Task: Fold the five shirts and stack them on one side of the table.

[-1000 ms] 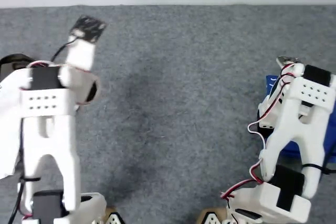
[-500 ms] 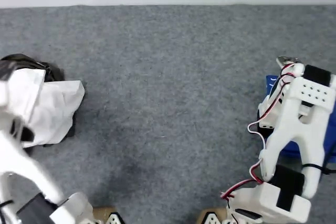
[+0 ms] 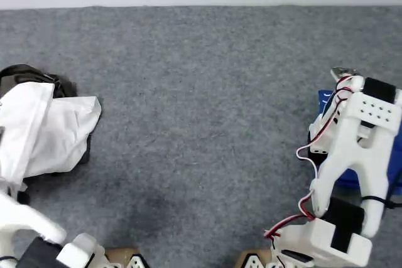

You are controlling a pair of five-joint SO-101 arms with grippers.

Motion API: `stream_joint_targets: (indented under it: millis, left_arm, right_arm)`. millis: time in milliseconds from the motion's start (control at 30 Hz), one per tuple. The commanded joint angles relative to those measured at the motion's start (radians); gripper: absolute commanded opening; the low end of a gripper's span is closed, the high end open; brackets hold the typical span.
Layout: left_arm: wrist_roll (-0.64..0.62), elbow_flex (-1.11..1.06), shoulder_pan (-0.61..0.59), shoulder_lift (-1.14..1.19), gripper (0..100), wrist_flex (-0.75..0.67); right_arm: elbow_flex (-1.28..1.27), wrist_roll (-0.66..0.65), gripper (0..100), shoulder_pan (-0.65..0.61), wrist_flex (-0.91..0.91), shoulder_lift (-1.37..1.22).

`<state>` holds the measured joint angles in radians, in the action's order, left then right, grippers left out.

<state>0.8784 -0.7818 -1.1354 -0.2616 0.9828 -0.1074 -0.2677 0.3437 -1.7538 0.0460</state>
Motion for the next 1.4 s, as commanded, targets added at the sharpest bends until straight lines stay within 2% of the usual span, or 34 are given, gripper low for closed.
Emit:
stream_joint_targets:
  millis: [0, 100, 200, 367, 433, 533, 700, 900, 1033, 1200, 1367]
  left_arm:
    - [0.0, -0.105, -0.006, -0.04, 24, -0.229]
    - [-0.009, -0.188, -0.005, -0.04, 24, -0.364]
    - [-0.044, -0.219, -0.005, -0.044, 18, -0.448]
    - [-0.046, -0.179, 0.0, -0.049, 4, -0.446]
    - [-0.048, -0.156, -0.002, -0.049, 1, -0.443]
    - [-0.048, -0.093, -0.006, -0.06, 1, -0.354]
    - [-0.063, 0.021, 0.071, -0.221, 1, -0.058]
    - [-0.224, 0.068, 0.339, -0.534, 1, 0.178]
    - [-0.399, 0.085, 0.626, -0.704, 1, 0.275]
    - [-0.56, 0.084, 0.993, -0.749, 1, 0.232]
    - [-0.651, 0.081, 1.238, -0.747, 2, 0.095]
  right_arm:
    - [0.005, 0.005, 0.9, -0.013, -0.035, 0.041]
    - [0.005, 0.005, 0.9, -0.012, -0.036, 0.042]
    - [0.005, 0.008, 0.9, -0.012, -0.036, 0.045]
    - [0.005, 0.009, 0.9, -0.012, -0.036, 0.045]
    - [0.005, 0.011, 0.9, -0.012, -0.036, 0.045]
    - [0.005, 0.011, 0.9, -0.012, -0.036, 0.047]
    - [0.005, 0.011, 0.9, -0.013, -0.036, 0.047]
    - [0.005, 0.011, 0.9, -0.013, -0.036, 0.047]
    - [0.005, 0.012, 0.9, -0.013, -0.036, 0.047]
    - [0.005, 0.012, 0.9, -0.013, -0.036, 0.047]
    - [0.005, 0.012, 0.9, -0.008, -0.036, 0.047]
